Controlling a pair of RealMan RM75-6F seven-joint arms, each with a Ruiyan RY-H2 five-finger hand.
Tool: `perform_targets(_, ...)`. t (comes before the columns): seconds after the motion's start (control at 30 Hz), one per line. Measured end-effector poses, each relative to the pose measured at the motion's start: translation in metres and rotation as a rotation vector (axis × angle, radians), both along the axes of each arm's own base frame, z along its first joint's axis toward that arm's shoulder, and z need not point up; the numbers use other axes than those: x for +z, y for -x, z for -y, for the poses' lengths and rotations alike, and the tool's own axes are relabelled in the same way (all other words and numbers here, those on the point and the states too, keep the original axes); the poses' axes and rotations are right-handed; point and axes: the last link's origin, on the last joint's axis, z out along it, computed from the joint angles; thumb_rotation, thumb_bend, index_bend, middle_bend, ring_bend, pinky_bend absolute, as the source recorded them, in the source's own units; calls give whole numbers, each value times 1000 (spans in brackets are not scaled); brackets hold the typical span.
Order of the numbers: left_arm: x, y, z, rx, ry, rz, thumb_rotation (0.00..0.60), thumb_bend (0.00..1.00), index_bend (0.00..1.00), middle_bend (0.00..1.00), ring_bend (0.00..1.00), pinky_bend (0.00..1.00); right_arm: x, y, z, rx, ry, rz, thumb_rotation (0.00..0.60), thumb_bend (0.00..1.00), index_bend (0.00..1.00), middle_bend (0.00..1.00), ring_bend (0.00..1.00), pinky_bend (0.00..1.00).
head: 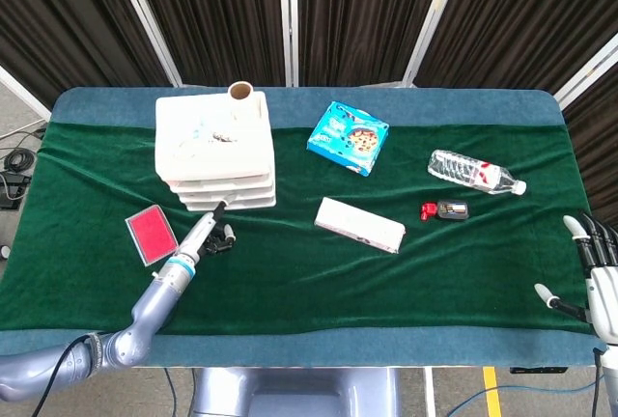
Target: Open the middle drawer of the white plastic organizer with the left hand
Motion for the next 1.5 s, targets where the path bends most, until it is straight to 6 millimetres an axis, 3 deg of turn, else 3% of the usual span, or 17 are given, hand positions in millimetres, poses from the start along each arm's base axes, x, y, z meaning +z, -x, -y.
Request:
perform_targets(0.63, -4, -2, -2, -31, 32, 19, 600, 1000, 28, 815, 663, 659, -1, 0, 0, -5, -4, 2, 600, 34, 36, 0, 0, 0)
perform_targets(1.5, 3, -2, 2, -85, 66, 9, 600, 1000, 139, 815, 663, 659, -2, 0, 0, -7, -5, -2, 600, 35, 36, 0, 0, 0)
